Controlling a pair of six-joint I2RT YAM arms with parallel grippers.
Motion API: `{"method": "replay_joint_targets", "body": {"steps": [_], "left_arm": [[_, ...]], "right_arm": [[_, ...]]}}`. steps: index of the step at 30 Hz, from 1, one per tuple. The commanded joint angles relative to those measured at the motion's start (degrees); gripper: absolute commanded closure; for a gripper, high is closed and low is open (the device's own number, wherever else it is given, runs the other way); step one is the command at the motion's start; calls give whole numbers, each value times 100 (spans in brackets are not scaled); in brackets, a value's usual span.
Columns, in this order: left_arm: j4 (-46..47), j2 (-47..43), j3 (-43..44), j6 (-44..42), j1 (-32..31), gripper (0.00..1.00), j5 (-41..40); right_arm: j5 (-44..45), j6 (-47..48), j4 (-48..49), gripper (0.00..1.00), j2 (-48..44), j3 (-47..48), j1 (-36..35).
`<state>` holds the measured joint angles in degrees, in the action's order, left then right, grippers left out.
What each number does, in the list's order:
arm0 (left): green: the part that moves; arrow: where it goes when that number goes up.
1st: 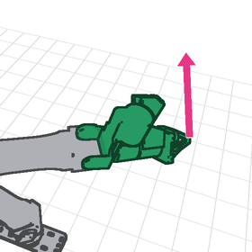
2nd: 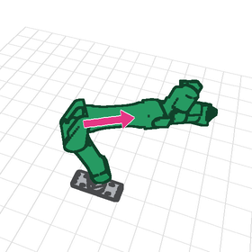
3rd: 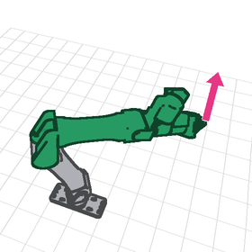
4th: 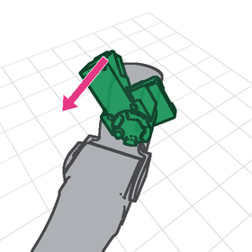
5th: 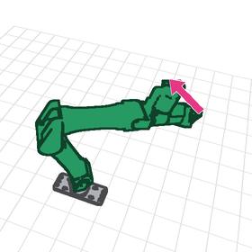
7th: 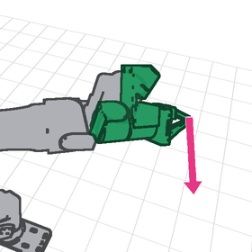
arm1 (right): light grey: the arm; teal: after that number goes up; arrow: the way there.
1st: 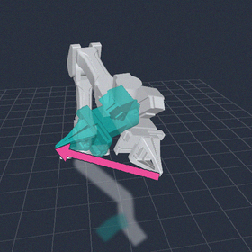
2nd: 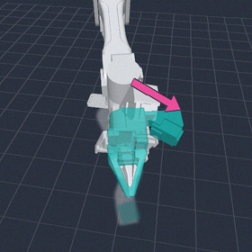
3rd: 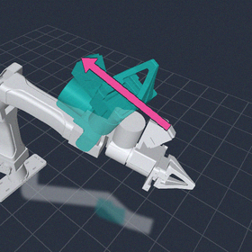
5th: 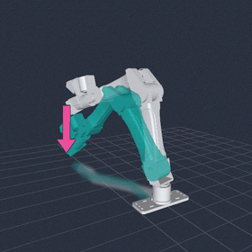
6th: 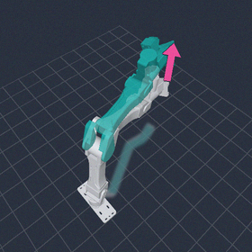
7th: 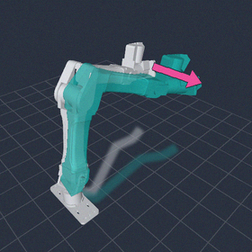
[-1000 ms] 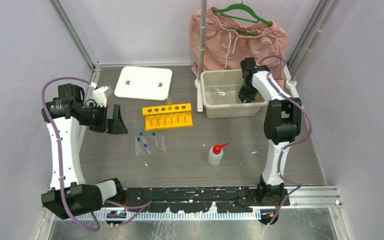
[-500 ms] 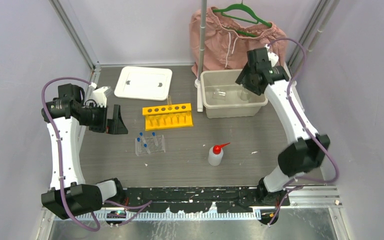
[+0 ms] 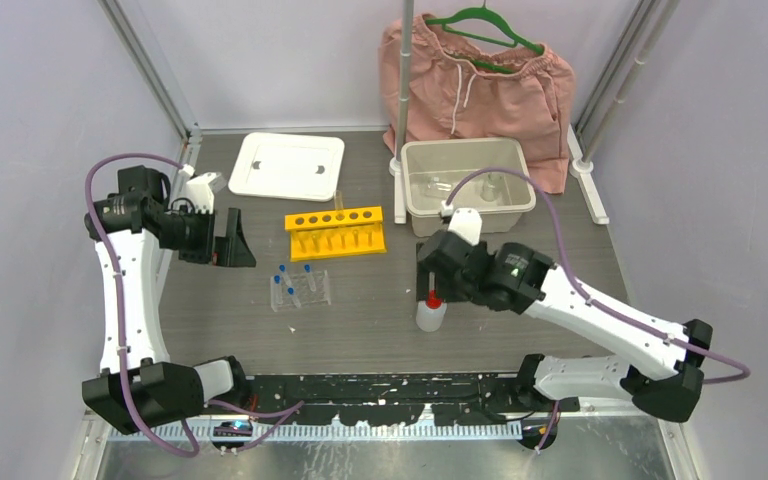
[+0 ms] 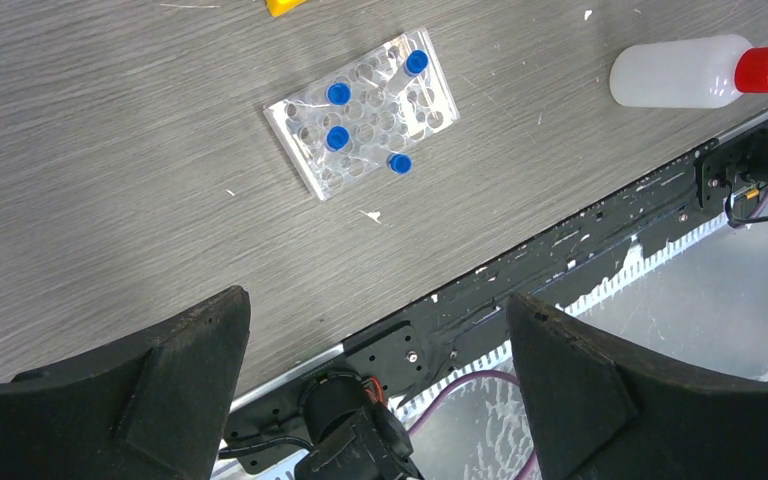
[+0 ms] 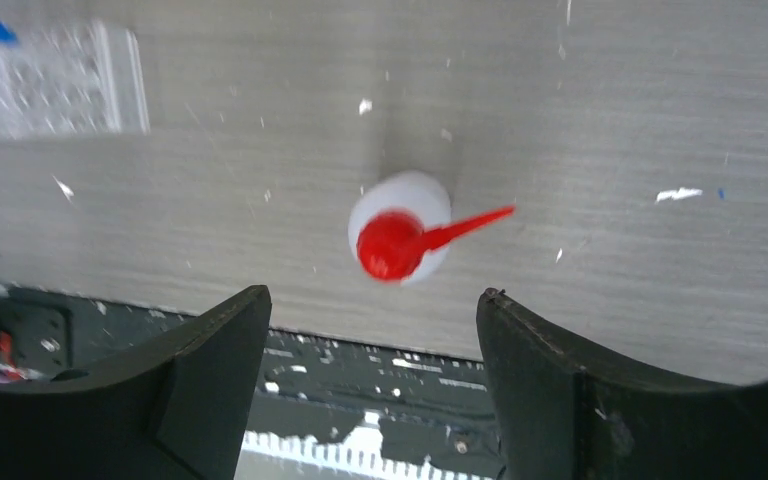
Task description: Organize the chemistry lab equipment
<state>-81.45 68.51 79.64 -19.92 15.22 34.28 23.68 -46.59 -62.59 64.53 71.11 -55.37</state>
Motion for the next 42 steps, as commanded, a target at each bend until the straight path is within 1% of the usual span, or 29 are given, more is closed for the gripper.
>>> {"method": "replay_joint_targets", "body": {"steps": [1,5,8,13,16,19,21,25,27,28,30,33,35,39,41,42], "left_arm": [[151,3,79,13,7,1,139],[151,4,79,81,13,1,210],[129,-17,72,56,7,1,178],[71,-44,81,19,11,1,110],[42,-63,117,2,8,1,80],[33,-66,164,1,13,1,70],[24,-59,177,1,15,1,76],[24,-42,184,3,11,1,77],[25,-40,169,3,8,1,78],[39,-40,159,10,13,1,76],[41,-37,165,9,15,1,73],[33,-47,196,15,8,1,72],[19,-48,221,7,7,1,69],[2,-66,229,14,8,1,58],[6,-65,233,23,9,1,77],[6,-65,243,23,8,1,90]], "right_arm": [[829,-1016,-493,19,101,-211,-774],[834,-1072,-144,19,383,-439,-839],[1057,-923,76,20,796,-443,-840],[1522,-825,260,30,1458,-383,-836],[1658,-824,424,34,1633,-499,-826],[1738,-848,482,40,1769,-573,-811],[1745,-891,528,49,1761,-631,-816],[1715,-934,501,78,1493,-622,-789],[1610,-873,409,90,1272,-460,-694],[1492,-808,362,95,1155,-353,-606],[1013,-598,343,99,875,-101,-297],[96,-145,421,99,444,361,493],[-508,192,379,99,338,819,1136],[-1327,766,205,99,728,1972,2379],[-1659,894,263,99,1036,2424,2918],[-1965,892,348,99,1215,2595,3292]]}}
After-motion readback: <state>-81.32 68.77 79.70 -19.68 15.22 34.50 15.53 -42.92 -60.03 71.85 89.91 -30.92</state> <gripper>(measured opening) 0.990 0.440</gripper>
